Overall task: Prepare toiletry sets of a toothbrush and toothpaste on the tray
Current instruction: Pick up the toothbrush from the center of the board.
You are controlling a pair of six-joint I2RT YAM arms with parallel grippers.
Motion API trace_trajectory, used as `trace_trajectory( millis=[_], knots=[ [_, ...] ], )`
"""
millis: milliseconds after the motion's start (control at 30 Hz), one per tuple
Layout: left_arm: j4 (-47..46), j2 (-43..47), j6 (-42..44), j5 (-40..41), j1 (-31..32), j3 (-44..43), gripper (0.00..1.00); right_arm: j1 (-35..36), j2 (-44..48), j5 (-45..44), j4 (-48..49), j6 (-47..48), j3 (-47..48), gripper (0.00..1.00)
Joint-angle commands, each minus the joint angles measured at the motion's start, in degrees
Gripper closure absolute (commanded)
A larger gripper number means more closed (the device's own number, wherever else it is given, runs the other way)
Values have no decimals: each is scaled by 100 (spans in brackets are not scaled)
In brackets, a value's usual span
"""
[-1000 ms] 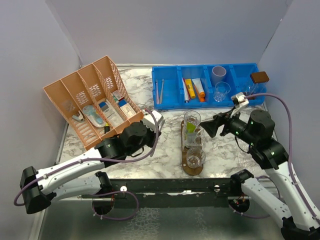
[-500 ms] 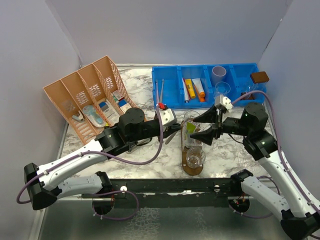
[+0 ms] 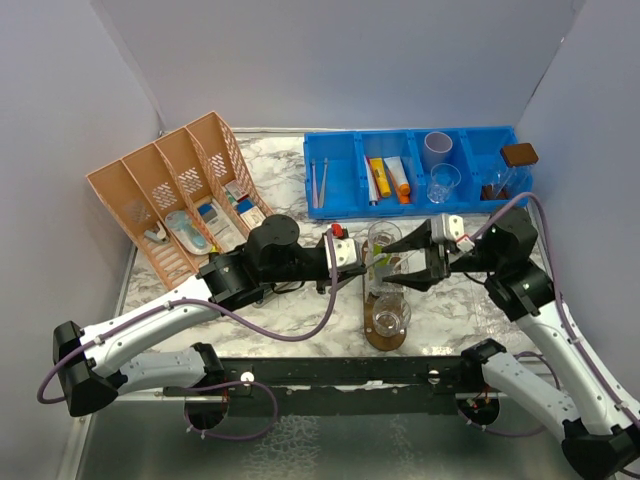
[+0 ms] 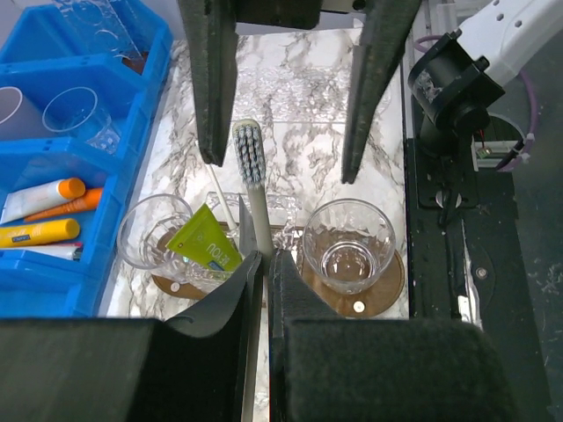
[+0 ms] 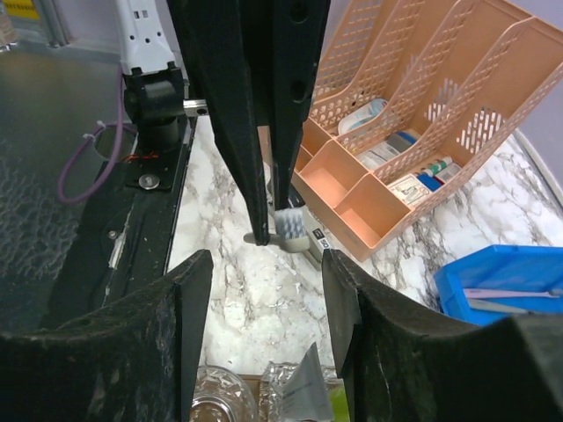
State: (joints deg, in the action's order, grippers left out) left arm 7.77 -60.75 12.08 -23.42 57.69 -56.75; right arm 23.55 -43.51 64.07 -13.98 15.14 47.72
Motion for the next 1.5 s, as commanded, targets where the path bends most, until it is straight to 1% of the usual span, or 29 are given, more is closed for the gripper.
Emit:
trace_trajectory(
  millis=[0, 133, 200, 300, 400, 500, 667, 733, 800, 900, 933, 1000, 1033, 1100, 1167, 1200, 1267, 1333, 1467],
  knots=[
    [35, 4, 227, -254, -33, 24, 100, -4, -327, 313, -383, 536, 401, 51],
    [52, -2, 242, -242, -32, 42, 100, -2, -471, 475, -370, 590, 425, 65],
    [53, -4, 240, -262, -34, 54, 100, -3, -529, 522, -368, 619, 422, 69],
    [71, -36, 220, -316, -32, 46, 100, -6, -554, 561, -347, 635, 405, 69],
    [108, -81, 218, -330, -30, 37, 100, -5, -557, 689, -281, 612, 413, 66],
    [106, -142, 187, -371, -32, 33, 100, 0, -596, 792, -240, 603, 416, 66],
    [125, -191, 181, -398, -32, 12, 100, 0, -631, 807, -263, 670, 426, 67],
    [124, -191, 176, -398, -30, 10, 100, 0, -645, 828, -290, 710, 435, 69],
    [121, -179, 176, -387, -35, 19, 100, 0, -665, 840, -298, 734, 432, 76],
    [109, -163, 174, -352, -32, 39, 100, 0, -661, 800, -389, 850, 464, 93],
    [104, -151, 154, -316, -35, 34, 100, 0, -648, 766, -529, 951, 480, 98],
    [88, -127, 88, -186, -30, 38, 100, 0, -561, 639, -765, 1102, 503, 99],
    [99, -110, 61, -70, -32, 26, 92, 0, -480, 563, -862, 1145, 501, 99],
    [92, -38, 12, 73, -42, 46, 71, 0, -252, 379, -1069, 1204, 514, 99],
    [-11, 92, -39, 142, -105, 132, 57, 0, 16, 158, -1376, 1288, 550, 99],
    [-84, 183, -58, 149, -147, 196, 52, 0, 155, 0, -1564, 1357, 572, 99],
    [-240, 342, -166, 170, -261, 303, 47, 0, 480, -304, -1969, 1510, 642, 99],
    [-373, 484, -260, 187, -413, 389, 43, 0, 764, -571, -2438, 1736, 776, 99],
    [-651, 691, -403, 265, -730, 564, 41, 0, 1245, -867, -3437, 2244, 1136, 99]
  ],
)
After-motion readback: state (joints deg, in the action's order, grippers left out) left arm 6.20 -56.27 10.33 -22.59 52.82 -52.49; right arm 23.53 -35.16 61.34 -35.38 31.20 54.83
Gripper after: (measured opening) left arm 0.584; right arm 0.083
